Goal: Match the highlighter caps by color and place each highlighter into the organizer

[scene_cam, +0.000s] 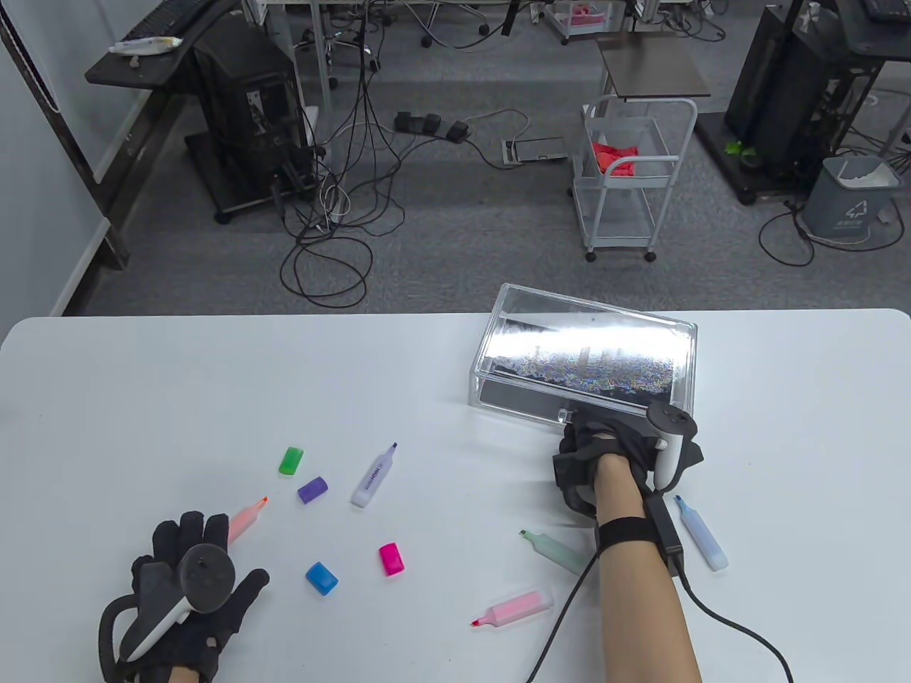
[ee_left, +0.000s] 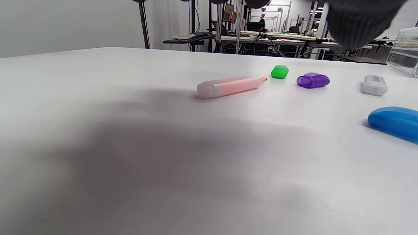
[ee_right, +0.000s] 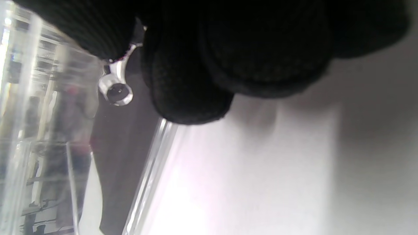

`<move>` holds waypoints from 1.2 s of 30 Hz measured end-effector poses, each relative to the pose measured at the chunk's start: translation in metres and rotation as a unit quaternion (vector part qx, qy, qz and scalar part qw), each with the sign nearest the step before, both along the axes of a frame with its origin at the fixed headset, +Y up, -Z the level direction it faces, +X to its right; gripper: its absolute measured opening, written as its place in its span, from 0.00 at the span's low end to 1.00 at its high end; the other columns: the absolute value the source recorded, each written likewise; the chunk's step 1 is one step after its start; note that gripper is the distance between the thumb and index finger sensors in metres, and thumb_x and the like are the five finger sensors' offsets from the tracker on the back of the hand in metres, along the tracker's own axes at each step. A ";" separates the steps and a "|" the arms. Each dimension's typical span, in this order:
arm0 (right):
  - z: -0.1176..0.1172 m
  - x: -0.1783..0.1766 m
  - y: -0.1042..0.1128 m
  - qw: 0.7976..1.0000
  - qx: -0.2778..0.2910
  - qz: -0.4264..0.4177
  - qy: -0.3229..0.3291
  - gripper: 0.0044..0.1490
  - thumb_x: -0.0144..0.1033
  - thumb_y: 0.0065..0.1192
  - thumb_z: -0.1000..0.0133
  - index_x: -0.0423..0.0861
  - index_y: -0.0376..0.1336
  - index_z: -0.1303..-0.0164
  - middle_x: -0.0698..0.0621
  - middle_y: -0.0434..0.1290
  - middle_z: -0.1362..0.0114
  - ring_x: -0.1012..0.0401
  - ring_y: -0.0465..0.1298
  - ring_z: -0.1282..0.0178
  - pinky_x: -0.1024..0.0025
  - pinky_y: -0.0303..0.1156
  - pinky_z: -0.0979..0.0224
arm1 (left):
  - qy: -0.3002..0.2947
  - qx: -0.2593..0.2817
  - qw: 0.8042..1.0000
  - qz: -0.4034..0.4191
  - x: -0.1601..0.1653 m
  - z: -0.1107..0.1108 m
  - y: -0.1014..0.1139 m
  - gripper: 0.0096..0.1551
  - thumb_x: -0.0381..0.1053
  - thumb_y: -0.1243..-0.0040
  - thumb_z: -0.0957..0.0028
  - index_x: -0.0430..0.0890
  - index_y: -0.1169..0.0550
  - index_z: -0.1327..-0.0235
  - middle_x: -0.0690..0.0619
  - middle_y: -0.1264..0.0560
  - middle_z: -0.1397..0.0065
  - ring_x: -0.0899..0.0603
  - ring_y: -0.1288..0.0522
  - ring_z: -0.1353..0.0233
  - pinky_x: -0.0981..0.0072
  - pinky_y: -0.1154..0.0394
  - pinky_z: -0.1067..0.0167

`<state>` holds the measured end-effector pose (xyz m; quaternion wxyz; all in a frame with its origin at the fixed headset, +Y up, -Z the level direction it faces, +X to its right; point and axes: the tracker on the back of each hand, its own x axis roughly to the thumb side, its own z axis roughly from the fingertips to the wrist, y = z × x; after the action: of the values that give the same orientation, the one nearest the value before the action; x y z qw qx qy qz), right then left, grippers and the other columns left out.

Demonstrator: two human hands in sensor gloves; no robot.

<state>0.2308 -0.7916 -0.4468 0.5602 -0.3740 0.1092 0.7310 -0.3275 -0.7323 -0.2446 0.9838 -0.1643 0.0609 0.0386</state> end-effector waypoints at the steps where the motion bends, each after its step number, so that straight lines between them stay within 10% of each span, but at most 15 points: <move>1: 0.000 0.000 0.000 1.000 0.000 0.002 0.000 0.29 0.49 0.71 0.53 0.40 0.81 0.55 0.45 0.89 0.66 0.57 0.85 0.75 0.51 0.80 0.59 | -0.001 -0.001 1.000 -0.002 0.000 0.000 0.000 0.56 0.79 0.62 0.38 0.53 0.67 0.12 0.49 0.72 0.11 0.31 0.71 0.11 0.28 0.61 0.21; 29: 0.069 -0.018 0.005 0.999 -0.017 0.024 0.030 0.29 0.49 0.70 0.52 0.41 0.81 0.55 0.47 0.89 0.67 0.58 0.84 0.77 0.52 0.80 0.59 | -0.039 -0.010 0.999 -0.031 0.017 -0.011 0.000 0.56 0.79 0.63 0.38 0.53 0.68 0.13 0.49 0.73 0.11 0.31 0.73 0.11 0.27 0.64 0.22; 36: 0.070 -0.024 0.022 0.991 -0.005 0.086 0.101 0.38 0.53 0.65 0.51 0.36 0.74 0.43 0.38 0.86 0.53 0.51 0.84 0.64 0.45 0.76 0.49 | -0.045 -0.008 0.999 -0.029 0.019 -0.011 -0.001 0.57 0.79 0.63 0.38 0.53 0.68 0.13 0.49 0.74 0.11 0.31 0.73 0.12 0.27 0.64 0.22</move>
<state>0.2068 -0.7696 -0.3763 0.4792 -0.3093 0.1365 0.8099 -0.3088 -0.7336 -0.2561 0.9848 -0.1723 0.0217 0.0024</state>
